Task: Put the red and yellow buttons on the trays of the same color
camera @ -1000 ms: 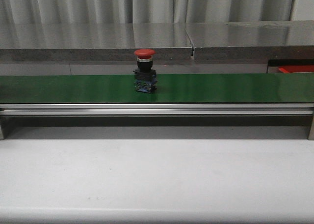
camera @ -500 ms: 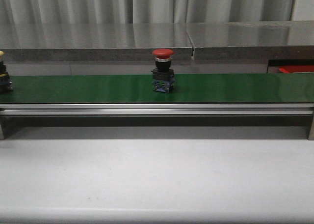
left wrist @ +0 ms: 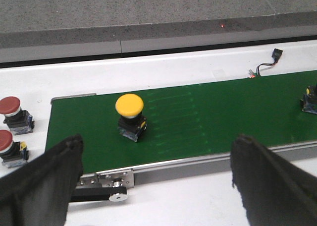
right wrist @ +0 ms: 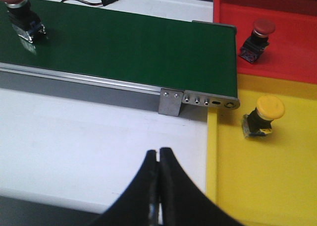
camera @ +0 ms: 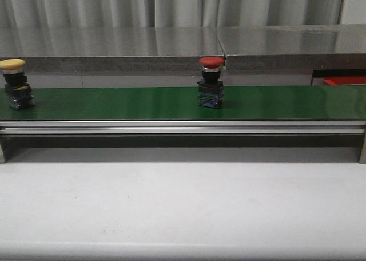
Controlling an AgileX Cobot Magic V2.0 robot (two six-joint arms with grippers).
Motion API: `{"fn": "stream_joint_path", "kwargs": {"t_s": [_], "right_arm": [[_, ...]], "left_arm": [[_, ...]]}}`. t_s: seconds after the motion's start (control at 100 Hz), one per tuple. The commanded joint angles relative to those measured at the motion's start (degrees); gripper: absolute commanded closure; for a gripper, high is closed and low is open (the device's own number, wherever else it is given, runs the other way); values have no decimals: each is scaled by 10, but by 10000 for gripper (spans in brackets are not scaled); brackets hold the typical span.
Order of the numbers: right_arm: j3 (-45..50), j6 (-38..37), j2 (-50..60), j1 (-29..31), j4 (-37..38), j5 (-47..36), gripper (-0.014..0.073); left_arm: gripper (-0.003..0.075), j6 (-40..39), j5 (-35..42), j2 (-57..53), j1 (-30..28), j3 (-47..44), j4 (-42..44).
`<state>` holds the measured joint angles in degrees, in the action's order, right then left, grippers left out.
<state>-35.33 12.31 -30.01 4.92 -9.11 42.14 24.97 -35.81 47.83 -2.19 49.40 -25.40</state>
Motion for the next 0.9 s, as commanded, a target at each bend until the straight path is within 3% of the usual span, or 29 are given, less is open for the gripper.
{"fn": "stream_joint_path", "kwargs": {"t_s": [0.0, 0.17, 0.39, 0.73, 0.83, 0.89], "right_arm": [[-15, 5, -1, -2, -3, -34, 711], [-15, 5, -1, -2, -3, -36, 711], [-15, 5, -1, -2, -3, -36, 711], [-15, 5, -1, -2, -8, -12, 696], [-15, 5, -1, -2, -8, 19, 575], [-15, 5, -1, -2, -8, 35, 435]], "left_arm": [[166, 1, 58, -62, 5, -34, -20], [350, 1, 64, -160, 5, -108, -39], [743, 1, 50, -210, 5, -155, -39], [739, 1, 50, -210, 5, -157, -39], [739, 1, 50, -210, 5, -157, -39], [739, 1, 50, -210, 5, -157, -39]]}}
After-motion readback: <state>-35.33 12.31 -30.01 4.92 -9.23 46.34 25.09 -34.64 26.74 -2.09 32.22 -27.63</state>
